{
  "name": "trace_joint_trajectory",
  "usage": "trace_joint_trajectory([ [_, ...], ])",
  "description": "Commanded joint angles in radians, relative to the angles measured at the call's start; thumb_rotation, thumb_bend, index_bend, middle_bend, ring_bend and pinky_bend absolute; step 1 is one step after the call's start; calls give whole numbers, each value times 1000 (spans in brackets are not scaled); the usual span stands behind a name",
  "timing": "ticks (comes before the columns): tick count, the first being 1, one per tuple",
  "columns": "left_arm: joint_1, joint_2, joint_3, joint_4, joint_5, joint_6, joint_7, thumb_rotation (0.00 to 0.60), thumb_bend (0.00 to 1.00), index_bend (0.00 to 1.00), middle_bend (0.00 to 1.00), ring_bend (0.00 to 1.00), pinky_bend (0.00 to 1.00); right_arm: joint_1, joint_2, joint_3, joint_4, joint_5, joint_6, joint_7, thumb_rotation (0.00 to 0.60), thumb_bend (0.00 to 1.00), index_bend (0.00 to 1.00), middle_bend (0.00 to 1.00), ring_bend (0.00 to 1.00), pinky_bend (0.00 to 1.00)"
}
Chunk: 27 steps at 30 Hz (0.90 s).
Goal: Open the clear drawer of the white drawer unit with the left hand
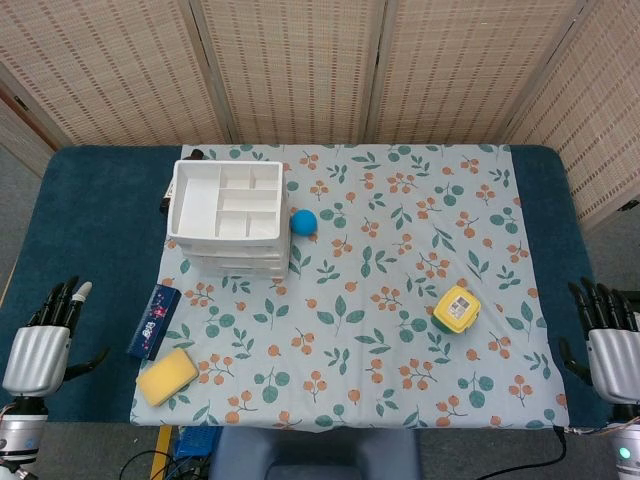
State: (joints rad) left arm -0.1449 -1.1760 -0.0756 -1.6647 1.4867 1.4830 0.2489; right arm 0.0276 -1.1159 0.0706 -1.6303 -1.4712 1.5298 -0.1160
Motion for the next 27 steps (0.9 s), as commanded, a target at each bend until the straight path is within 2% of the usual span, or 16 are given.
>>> trace_joint_trajectory([
  [1, 0, -1, 1, 1, 2, 1, -1, 600, 185, 0, 0, 21, 295, 0, 0, -2, 1, -1, -2, 1, 600, 451, 0, 0, 0, 0],
  [12, 2, -9, -7, 5, 15, 28, -31, 600, 185, 4, 6, 25, 294, -9, 6, -1, 2, -12, 17, 12, 600, 451, 0, 0, 0, 0],
  [16, -10, -9, -10, 2, 31, 20, -63, 600, 185, 98, 71, 69, 296, -14, 9, 4, 2, -16, 33, 18, 600, 451, 0, 0, 0, 0],
  [19, -31, 9, -9, -40, 38, -18, -120, 600, 185, 164, 143, 140, 310, -16, 11, 8, 1, -19, 42, 22, 600, 451, 0, 0, 0, 0],
  [24, -75, 7, -32, -77, 50, -53, -175, 600, 186, 243, 289, 275, 429, -18, 17, 12, -7, -20, 48, 23, 600, 451, 0, 0, 0, 0],
  [27, -107, -15, -40, -87, 60, -84, -212, 600, 185, 291, 375, 362, 605, -19, 21, 12, -13, -19, 48, 22, 600, 451, 0, 0, 0, 0],
])
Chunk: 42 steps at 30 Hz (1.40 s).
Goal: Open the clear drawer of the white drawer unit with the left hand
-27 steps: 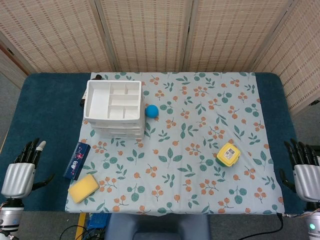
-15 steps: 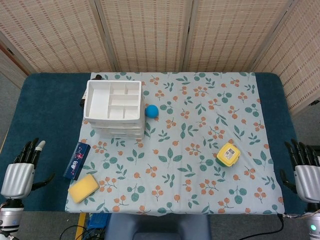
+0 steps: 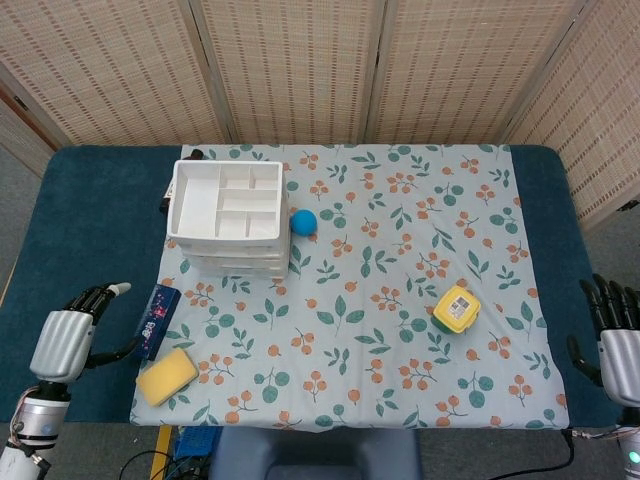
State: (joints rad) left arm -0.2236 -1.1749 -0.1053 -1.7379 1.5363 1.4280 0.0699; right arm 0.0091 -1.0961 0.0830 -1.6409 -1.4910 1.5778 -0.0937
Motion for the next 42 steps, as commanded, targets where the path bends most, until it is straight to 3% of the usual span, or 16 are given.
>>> trace_joint_trajectory([
  [1, -39, -22, -10, -18, 11, -45, -49, 600, 185, 304, 401, 385, 660, -1, 2, 0, -4, 1, 0, 0, 600, 451, 0, 0, 0, 0],
  [5, -88, -61, -14, -28, 6, -110, -129, 600, 185, 337, 491, 474, 800, -3, 7, 0, -10, 3, -2, 1, 600, 451, 0, 0, 0, 0],
  [10, -144, -125, -13, -23, -4, -189, -240, 600, 185, 367, 680, 670, 965, -5, 14, 3, -18, 5, 1, 1, 600, 451, 0, 0, 0, 0],
  [16, -202, -194, -6, -6, -14, -272, -380, 600, 186, 340, 888, 892, 1000, -6, 24, 6, -28, 5, 5, 1, 600, 451, 0, 0, 0, 0],
  [19, -229, -237, -15, -4, -46, -311, -435, 600, 186, 301, 933, 948, 1000, -7, 28, 7, -32, 6, 6, 0, 600, 451, 0, 0, 0, 0],
  [35, -273, -501, -103, 65, -268, -340, -537, 600, 206, 156, 987, 1000, 1000, -8, 34, 5, -45, 4, 0, 8, 600, 451, 0, 0, 0, 0],
  [42, -267, -568, -144, 76, -389, -371, -593, 600, 207, 116, 987, 1000, 1000, -4, 42, 4, -56, -3, -6, 14, 600, 451, 0, 0, 0, 0],
])
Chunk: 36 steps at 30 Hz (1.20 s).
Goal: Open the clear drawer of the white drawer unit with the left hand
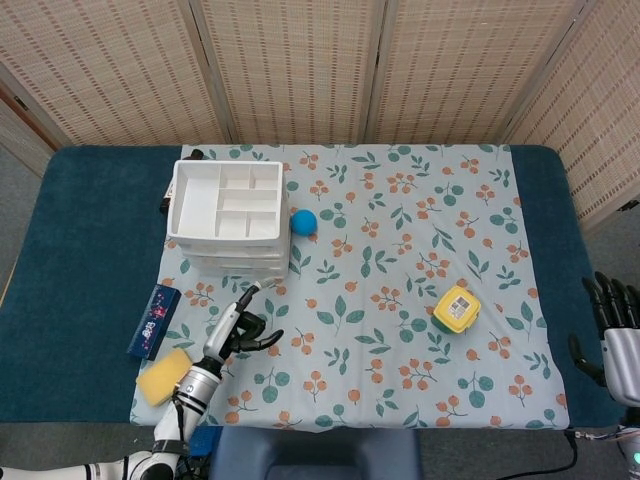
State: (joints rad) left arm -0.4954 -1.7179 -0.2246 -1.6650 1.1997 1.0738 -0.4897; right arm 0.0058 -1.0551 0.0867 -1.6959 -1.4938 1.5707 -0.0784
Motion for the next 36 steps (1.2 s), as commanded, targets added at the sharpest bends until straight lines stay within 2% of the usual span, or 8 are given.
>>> trace_joint_trajectory([
  [1, 7, -30, -33, 3, -67, -18, -40, 600, 207, 114, 986, 1000, 1000, -1, 2, 0, -3, 0, 3, -1, 600, 451, 0, 0, 0, 0],
  [7, 26, -66, -74, 10, -123, -15, -98, 600, 209, 112, 986, 1000, 1000, -7, 5, -1, -9, 3, 7, -3, 600, 451, 0, 0, 0, 0],
  [18, 24, -110, -141, 47, -160, -43, -180, 600, 213, 114, 986, 1000, 1000, -8, 2, -6, -16, -3, 6, -12, 600, 451, 0, 0, 0, 0],
  [21, 18, -125, -178, 68, -199, -52, -192, 600, 214, 114, 986, 1000, 1000, -9, -2, -9, -17, 0, 2, -12, 600, 451, 0, 0, 0, 0],
  [36, 33, -119, -224, 76, -216, -67, -227, 600, 216, 114, 986, 1000, 1000, -1, -12, -17, -18, 7, -28, -17, 600, 451, 0, 0, 0, 0],
])
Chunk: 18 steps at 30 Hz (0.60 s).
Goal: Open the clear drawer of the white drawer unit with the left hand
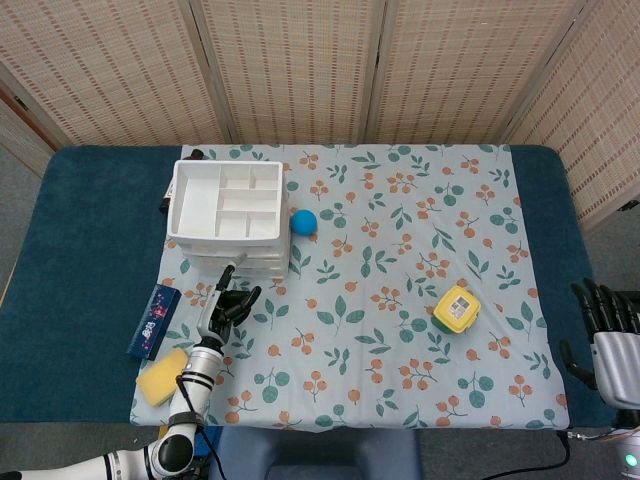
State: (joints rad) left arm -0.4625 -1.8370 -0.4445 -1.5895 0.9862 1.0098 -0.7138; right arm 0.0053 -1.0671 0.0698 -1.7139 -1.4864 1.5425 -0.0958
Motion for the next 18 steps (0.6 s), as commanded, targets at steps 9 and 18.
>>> trace_joint_trajectory([
  [9, -2, 5, -44, -6, -34, -42, -50, 600, 220, 133, 986, 1000, 1000, -4, -2, -1, -2, 4, 3, 0, 600, 451, 0, 0, 0, 0],
  [18, -11, -8, -97, 6, -89, -75, -96, 600, 232, 155, 986, 1000, 1000, -4, 0, 0, -2, 10, -1, -1, 600, 450, 0, 0, 0, 0],
])
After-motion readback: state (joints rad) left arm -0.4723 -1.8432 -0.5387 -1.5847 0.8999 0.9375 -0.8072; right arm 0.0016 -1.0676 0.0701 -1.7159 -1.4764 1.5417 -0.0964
